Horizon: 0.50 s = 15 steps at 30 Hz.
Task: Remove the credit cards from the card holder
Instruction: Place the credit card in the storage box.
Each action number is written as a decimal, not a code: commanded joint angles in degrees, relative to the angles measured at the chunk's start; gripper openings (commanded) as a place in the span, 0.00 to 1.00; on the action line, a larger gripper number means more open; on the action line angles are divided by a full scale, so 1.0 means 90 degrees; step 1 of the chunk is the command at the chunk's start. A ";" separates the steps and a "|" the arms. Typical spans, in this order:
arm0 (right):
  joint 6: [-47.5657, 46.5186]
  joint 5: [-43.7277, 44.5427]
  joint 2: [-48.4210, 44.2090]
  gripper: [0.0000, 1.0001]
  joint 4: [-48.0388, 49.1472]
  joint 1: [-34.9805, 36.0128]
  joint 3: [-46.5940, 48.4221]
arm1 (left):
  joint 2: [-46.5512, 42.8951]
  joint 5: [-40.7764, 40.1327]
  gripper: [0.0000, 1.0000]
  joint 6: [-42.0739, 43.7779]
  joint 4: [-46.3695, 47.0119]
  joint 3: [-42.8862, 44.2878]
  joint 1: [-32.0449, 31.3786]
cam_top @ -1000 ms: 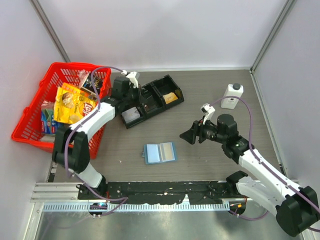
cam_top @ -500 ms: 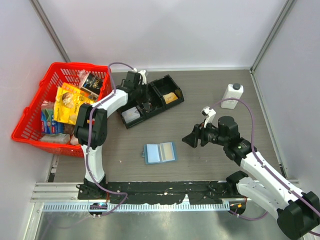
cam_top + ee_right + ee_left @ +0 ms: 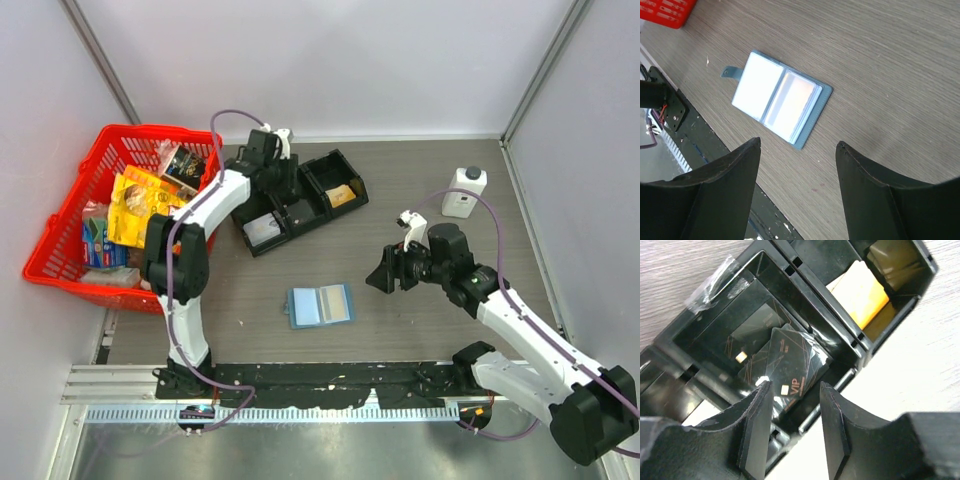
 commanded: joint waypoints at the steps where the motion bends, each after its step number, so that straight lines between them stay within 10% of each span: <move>1: 0.0034 0.0198 0.0090 0.66 -0.0314 0.0004 0.0395 | -0.1394 -0.0344 0.46 -0.0015 -0.0352 -0.0226 -0.0154; 15: 0.1606 0.1008 0.0812 0.62 0.0281 0.0882 0.0268 | -0.5221 -0.1409 0.43 -0.2542 -0.0158 -0.4296 -0.2692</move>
